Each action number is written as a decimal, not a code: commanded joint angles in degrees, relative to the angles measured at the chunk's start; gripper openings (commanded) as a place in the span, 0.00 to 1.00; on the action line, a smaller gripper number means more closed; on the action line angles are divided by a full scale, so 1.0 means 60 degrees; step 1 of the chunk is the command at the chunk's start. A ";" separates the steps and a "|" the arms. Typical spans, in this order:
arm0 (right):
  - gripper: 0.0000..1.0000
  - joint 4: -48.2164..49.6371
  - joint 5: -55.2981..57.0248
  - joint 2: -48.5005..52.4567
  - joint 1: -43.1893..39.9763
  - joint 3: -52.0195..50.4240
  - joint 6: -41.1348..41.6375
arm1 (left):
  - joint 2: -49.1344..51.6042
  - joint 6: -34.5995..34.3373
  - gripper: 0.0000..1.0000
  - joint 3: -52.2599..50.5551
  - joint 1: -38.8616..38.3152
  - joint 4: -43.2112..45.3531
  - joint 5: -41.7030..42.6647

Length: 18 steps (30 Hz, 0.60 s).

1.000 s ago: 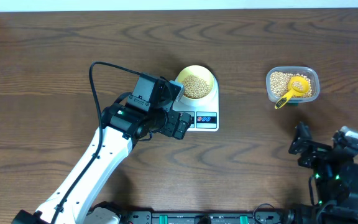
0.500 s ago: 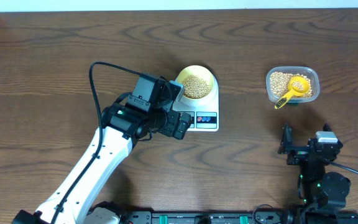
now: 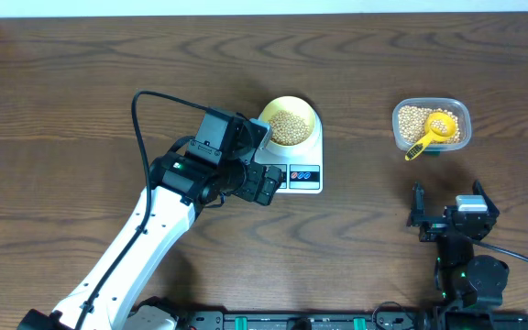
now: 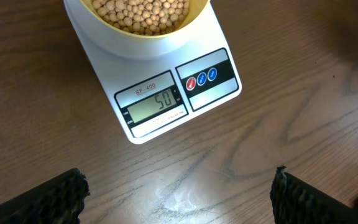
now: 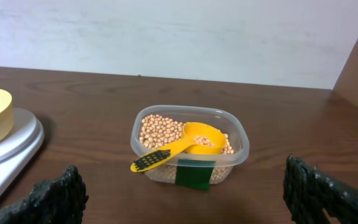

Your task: Scoop item into bowl and weigh 50g on scale

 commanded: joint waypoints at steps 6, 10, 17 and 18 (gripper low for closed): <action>0.99 0.0004 0.0168 -0.0095 0.0255 -0.0051 -0.0171 | 0.0025 0.0168 0.96 -0.0022 -0.0011 0.0004 0.0109; 0.99 0.0004 0.0168 -0.0095 0.0291 -0.0051 -0.0171 | 0.0025 0.0168 0.96 -0.0022 -0.0011 0.0004 0.0109; 0.99 0.0004 0.0168 -0.0095 0.0404 -0.0051 -0.0171 | 0.0025 0.0168 0.96 -0.0022 -0.0011 0.0004 0.0109; 0.99 0.0004 0.0171 -0.0095 0.0437 -0.0051 -0.0171 | 0.0025 0.0168 0.96 -0.0022 -0.0011 0.0004 0.0109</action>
